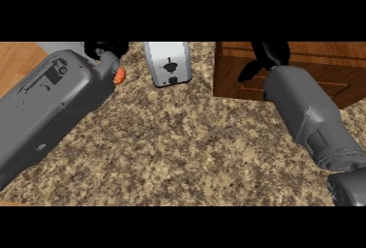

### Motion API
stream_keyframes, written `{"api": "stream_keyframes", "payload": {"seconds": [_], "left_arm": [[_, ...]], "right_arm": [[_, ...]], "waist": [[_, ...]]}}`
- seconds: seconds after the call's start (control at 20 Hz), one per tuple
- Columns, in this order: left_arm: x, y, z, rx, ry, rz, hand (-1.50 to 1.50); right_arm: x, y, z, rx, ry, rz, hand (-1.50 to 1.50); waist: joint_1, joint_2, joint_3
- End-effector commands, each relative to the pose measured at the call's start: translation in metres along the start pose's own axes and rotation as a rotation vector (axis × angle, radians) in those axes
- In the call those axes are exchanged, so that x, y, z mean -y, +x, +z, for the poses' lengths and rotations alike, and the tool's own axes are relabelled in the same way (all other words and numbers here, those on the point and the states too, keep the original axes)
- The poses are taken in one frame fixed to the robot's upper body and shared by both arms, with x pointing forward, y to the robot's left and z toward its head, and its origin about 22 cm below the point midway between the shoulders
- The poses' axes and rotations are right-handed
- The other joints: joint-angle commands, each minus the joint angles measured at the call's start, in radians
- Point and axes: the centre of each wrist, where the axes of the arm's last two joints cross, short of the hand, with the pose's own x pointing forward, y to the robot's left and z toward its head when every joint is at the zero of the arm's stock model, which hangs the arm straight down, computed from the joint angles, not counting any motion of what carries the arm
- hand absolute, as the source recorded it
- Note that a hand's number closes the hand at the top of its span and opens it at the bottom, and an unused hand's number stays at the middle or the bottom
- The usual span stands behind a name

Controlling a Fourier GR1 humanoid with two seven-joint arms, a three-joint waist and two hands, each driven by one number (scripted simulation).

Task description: Pick up the can, place it into the drawer and close the drawer

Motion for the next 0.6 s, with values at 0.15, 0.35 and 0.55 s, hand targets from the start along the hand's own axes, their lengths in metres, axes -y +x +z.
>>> {"api": "stream_keyframes", "payload": {"seconds": [0.15, 0.35, 0.55], "left_arm": [[-0.014, -0.002, 0.002, -0.010, 0.007, -0.005, -1.50], [-0.006, -0.003, 0.008, -0.006, 0.005, -0.005, -1.50], [-0.006, -0.006, 0.015, 0.003, 0.010, -0.013, -1.50]], "right_arm": [[0.028, 0.012, -0.023, -0.052, -0.078, -0.433, -1.50], [0.025, 0.015, -0.022, -0.090, -0.100, -0.633, -1.50], [0.030, 0.001, -0.022, -0.080, -0.089, -0.676, -1.50]], "waist": [[-0.001, -0.011, -0.005], [-0.007, -0.011, -0.004], [-0.009, -0.014, -0.007]]}}
